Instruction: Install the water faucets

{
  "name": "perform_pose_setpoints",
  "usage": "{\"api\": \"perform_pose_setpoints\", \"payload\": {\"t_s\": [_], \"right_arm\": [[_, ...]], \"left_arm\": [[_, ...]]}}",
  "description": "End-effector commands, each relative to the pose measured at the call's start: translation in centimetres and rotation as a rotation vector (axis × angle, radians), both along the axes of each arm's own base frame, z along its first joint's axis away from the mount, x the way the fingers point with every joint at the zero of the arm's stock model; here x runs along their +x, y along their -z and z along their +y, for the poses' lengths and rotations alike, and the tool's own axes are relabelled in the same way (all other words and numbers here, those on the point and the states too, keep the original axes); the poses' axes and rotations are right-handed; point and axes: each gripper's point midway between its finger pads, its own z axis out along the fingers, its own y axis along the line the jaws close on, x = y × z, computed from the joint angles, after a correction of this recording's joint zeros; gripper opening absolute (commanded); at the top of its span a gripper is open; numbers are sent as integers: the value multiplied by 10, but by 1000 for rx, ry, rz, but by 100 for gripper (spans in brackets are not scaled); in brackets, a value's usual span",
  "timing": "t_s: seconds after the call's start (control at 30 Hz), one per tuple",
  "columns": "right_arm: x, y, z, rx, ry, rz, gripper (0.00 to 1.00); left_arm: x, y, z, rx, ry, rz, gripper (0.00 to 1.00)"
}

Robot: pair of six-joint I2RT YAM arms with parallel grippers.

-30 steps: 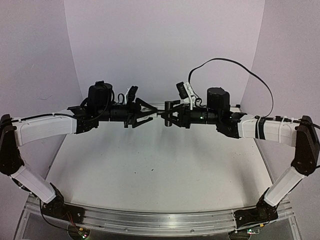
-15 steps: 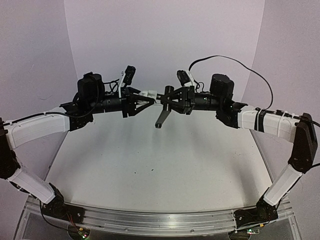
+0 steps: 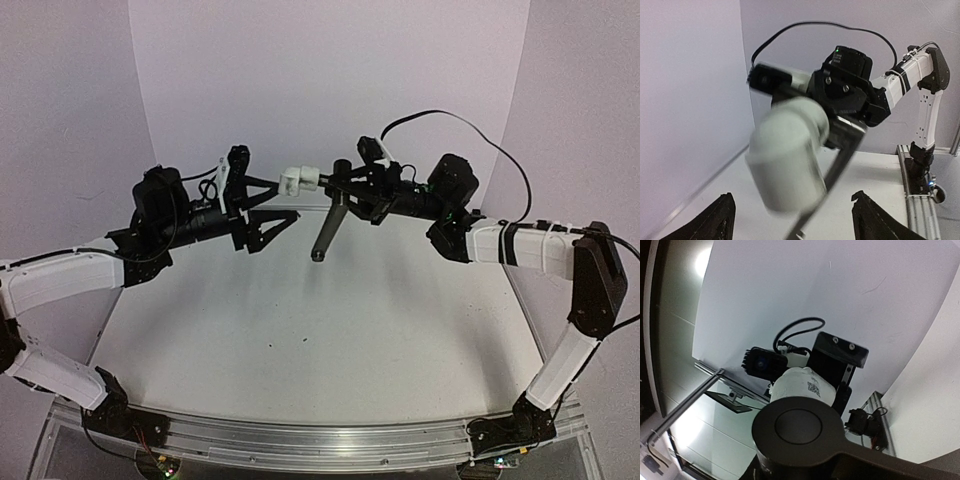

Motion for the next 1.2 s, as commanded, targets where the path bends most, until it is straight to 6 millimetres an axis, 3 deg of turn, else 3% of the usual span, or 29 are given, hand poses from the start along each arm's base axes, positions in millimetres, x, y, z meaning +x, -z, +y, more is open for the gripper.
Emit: {"api": "perform_pose_setpoints", "payload": {"t_s": [0.0, 0.17, 0.33, 0.5, 0.57, 0.73, 0.83, 1.03, 1.17], "right_arm": [[6, -41, -30, 77, 151, -439, 0], [27, -19, -31, -138, 322, -809, 0], [39, -5, -48, -287, 513, -1154, 0], [35, -2, -51, -356, 596, -1361, 0], [30, 1, -49, -374, 605, -1418, 0], [26, 11, -47, -411, 599, -1475, 0], [25, 17, -47, -431, 598, -1486, 0], [22, 33, -41, -462, 572, -1499, 0], [18, 43, -35, -471, 552, -1510, 0]], "left_arm": [[-15, 9, 39, -118, -82, 285, 84], [-22, 21, 50, -205, -84, 681, 90], [7, 39, 49, -299, -118, 1200, 85], [19, 65, 19, -332, 10, 1628, 90], [21, 64, 6, -358, 98, 1740, 91], [34, 58, -16, -445, 172, 1865, 97], [38, 50, -21, -495, 193, 1856, 99], [41, 57, -16, -599, 160, 1872, 99], [44, 49, -27, -610, 188, 1868, 98]]}}
